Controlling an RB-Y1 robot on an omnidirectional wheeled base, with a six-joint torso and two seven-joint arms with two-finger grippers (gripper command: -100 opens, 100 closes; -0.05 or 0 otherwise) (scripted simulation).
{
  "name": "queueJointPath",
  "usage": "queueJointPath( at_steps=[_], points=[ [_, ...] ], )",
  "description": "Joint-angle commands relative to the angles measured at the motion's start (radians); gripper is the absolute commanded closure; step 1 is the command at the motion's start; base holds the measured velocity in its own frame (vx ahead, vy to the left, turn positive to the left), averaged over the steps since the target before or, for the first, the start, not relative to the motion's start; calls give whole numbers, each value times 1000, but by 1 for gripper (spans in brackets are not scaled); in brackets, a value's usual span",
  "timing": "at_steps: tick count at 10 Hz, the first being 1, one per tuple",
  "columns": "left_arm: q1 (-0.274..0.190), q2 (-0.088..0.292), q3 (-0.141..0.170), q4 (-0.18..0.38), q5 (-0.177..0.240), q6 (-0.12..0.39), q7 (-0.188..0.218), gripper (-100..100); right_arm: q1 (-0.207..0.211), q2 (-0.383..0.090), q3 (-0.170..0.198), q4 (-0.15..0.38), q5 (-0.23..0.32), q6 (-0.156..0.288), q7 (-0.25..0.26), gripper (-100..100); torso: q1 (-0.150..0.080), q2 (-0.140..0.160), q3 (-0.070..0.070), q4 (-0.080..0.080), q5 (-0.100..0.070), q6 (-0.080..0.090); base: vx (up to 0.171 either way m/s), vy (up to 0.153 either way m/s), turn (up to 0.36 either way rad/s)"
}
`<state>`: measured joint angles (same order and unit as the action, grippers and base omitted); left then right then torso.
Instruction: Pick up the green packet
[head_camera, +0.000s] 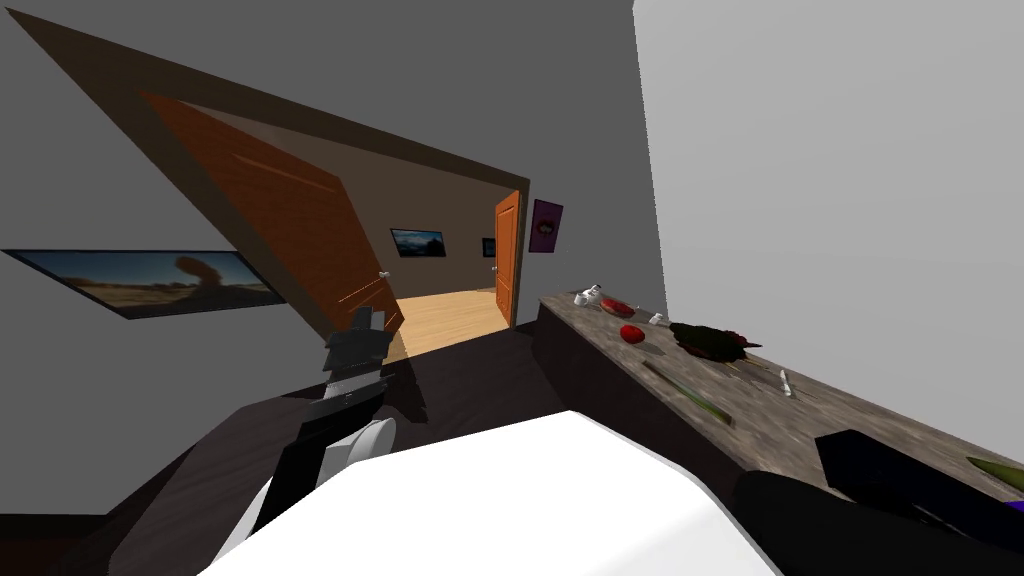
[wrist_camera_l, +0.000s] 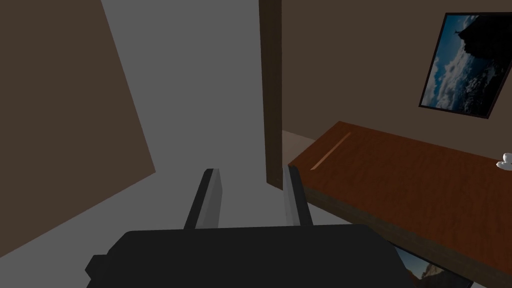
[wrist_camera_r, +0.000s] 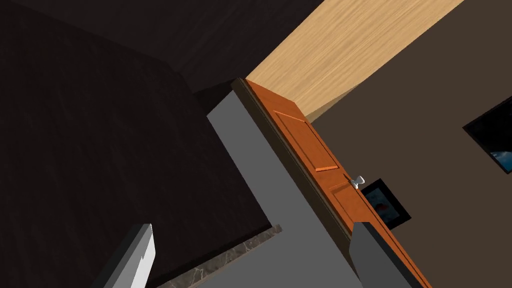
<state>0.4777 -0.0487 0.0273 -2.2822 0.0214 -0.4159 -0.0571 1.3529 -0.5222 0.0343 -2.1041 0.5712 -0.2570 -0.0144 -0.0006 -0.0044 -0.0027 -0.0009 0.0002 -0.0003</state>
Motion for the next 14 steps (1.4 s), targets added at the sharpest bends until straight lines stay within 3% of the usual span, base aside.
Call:
queueJointPath(
  at_steps=[1,4,7,8,10,11,13,14],
  points=[
    [0,0,0,0,0,0,0,0,50,-33,2,7,29,28,9,-100,0,0,0,0,0,0,98,-16,67],
    [0,0,0,0,0,0,0,0,125,-67,-5,21,47,44,15,-100,-2,0,0,0,0,0,77,-29,61],
    [0,0,0,0,0,0,0,0,209,-139,-21,47,76,75,27,-100,-4,1,0,0,-1,0,87,-59,71],
    [0,0,0,0,0,0,0,0,227,-139,-21,47,76,75,27,-100,-4,-1,0,0,-1,0,87,-76,43],
    [0,0,0,0,0,0,0,0,311,-206,-40,73,96,103,41,-100,-7,0,0,0,-1,0,97,-135,107],
    [0,0,0,0,0,0,0,0,320,-214,-40,73,96,103,41,-100,-10,-2,-1,0,-2,-1,107,-132,63],
    [0,0,0,0,0,0,0,0,391,-281,-61,95,107,128,56,-100,-9,-3,-2,-1,-2,-1,116,-159,109],
    [0,0,0,0,0,0,0,0,404,-287,-61,95,107,128,56,-100,-12,-3,-2,-1,-3,-1,94,-162,59]
  ],
)
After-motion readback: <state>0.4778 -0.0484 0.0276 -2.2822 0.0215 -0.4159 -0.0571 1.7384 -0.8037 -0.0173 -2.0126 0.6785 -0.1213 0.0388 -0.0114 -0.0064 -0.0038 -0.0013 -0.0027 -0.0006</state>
